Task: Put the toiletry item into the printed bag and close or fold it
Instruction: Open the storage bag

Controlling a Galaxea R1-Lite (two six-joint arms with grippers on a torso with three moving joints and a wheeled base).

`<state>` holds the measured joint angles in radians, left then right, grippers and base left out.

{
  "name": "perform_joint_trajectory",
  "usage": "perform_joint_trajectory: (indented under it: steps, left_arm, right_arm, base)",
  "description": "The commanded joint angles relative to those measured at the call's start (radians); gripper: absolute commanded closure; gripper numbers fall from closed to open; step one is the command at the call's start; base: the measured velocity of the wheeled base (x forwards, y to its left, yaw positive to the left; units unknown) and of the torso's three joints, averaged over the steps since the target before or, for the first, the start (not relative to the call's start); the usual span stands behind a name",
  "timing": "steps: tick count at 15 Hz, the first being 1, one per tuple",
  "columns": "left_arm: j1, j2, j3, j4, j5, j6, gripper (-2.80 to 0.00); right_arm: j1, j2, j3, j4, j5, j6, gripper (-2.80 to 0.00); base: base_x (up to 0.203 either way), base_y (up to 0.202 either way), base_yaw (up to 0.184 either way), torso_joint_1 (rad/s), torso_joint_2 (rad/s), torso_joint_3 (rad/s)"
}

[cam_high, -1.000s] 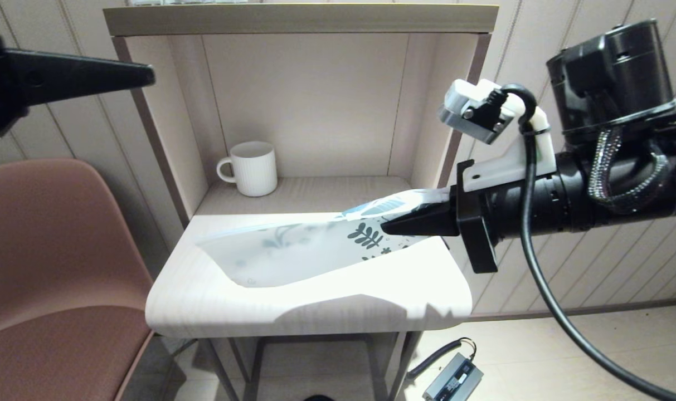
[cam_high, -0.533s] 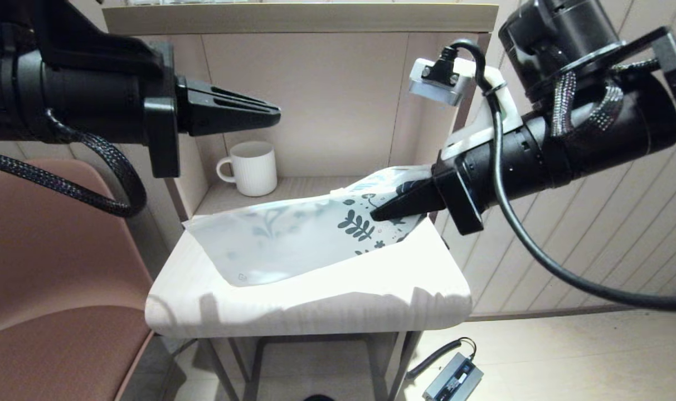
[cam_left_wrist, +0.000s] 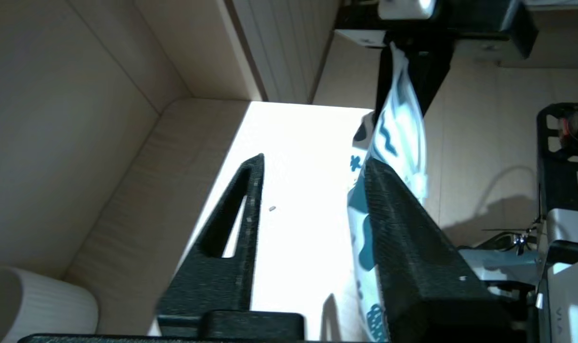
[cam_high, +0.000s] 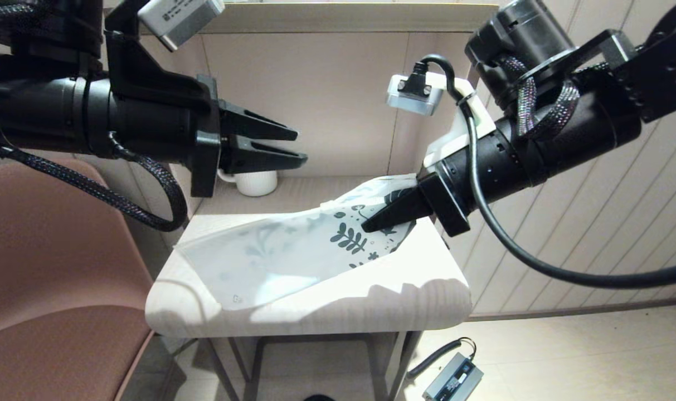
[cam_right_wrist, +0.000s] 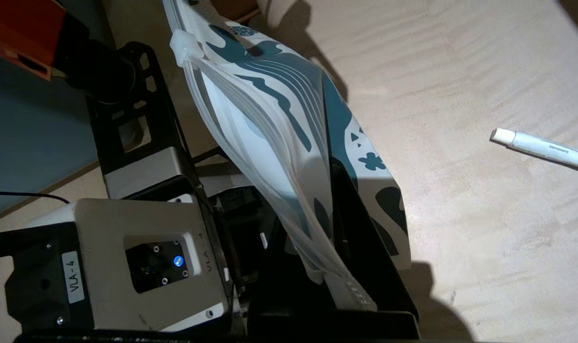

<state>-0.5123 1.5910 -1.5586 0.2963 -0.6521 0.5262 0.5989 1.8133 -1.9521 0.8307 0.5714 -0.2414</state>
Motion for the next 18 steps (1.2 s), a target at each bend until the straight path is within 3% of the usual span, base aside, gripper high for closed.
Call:
perform_joint_trajectory:
  steps: [1,5,10,18]
  left_arm:
    - [-0.018,0.017,-0.024,0.004,-0.004,0.004,-2.8]
    - [-0.022,0.001,0.004,0.044,-0.013,0.005,-2.8]
    - [-0.022,0.001,0.047,0.112,-0.057,0.005,-2.8]
    - [-0.045,0.134,-0.039,0.107,-0.071,0.003,-2.8]
  right_arm:
    - [-0.005,0.034,-0.001,-0.017,-0.002,-0.01,0.0]
    - [-0.009,0.072,-0.001,-0.086,-0.049,-0.01,0.0]
    - [-0.016,0.08,-0.001,-0.134,-0.05,-0.007,0.0]
    - [-0.016,0.081,-0.001,-0.134,-0.05,-0.01,0.0]
  base:
    - [0.0,0.0,0.0,0.0,0.0,0.0]
    - [0.0,0.0,0.0,0.0,0.0,0.0]
    - [0.0,0.0,0.0,0.0,0.0,0.0]
    - [0.0,0.0,0.0,0.0,0.0,0.0]
